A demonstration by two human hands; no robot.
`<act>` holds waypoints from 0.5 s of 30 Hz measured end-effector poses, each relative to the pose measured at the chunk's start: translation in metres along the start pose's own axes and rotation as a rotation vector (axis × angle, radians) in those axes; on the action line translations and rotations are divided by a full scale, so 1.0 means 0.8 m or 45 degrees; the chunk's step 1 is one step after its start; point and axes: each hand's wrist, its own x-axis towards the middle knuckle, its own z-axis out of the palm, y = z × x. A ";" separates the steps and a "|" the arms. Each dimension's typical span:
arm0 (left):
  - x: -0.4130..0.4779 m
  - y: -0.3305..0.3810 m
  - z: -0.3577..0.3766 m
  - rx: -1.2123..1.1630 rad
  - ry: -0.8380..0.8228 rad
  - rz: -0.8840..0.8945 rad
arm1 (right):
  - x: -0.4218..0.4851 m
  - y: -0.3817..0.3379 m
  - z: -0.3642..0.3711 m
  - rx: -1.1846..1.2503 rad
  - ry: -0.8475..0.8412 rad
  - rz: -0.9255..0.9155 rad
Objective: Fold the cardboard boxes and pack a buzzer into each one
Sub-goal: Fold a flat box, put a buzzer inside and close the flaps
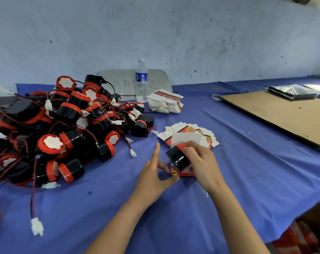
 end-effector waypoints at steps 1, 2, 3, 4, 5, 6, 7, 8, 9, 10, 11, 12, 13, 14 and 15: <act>0.000 0.000 0.000 0.008 -0.001 0.010 | -0.001 0.002 -0.001 0.113 0.100 -0.013; -0.001 0.001 -0.001 0.019 0.011 0.019 | -0.001 0.005 -0.003 0.231 0.209 -0.025; 0.000 0.002 -0.002 0.038 0.030 0.031 | -0.002 0.006 -0.004 0.338 0.315 -0.021; 0.000 0.002 -0.002 0.064 0.044 0.044 | -0.001 0.008 -0.006 0.403 0.410 0.003; 0.000 0.002 -0.002 0.089 0.046 0.052 | 0.000 0.009 -0.007 0.409 0.483 0.031; 0.000 0.002 -0.001 0.108 0.035 0.049 | 0.001 0.011 -0.007 0.342 0.535 0.053; 0.000 0.002 0.000 0.120 0.016 0.039 | 0.002 0.013 -0.007 0.193 0.560 0.058; 0.001 0.002 0.001 0.126 -0.007 0.029 | 0.004 0.017 -0.006 -0.029 0.551 0.053; 0.001 0.002 0.001 0.131 -0.027 0.021 | 0.004 0.020 -0.004 -0.272 0.512 0.057; 0.001 0.002 0.001 0.135 -0.042 0.014 | 0.005 0.023 -0.001 -0.480 0.461 0.069; 0.000 0.002 0.001 0.133 -0.052 0.009 | 0.005 0.025 0.003 -0.628 0.400 0.093; 0.000 0.003 0.001 0.127 -0.057 0.003 | 0.005 0.027 0.006 -0.732 0.336 0.124; -0.001 0.004 0.001 0.121 -0.057 -0.003 | 0.005 0.029 0.008 -0.821 0.273 0.157; -0.001 0.005 0.000 0.114 -0.049 -0.007 | 0.004 0.031 0.010 -0.909 0.206 0.183; -0.002 0.005 0.000 0.107 -0.040 -0.007 | 0.003 0.031 0.009 -0.987 0.131 0.195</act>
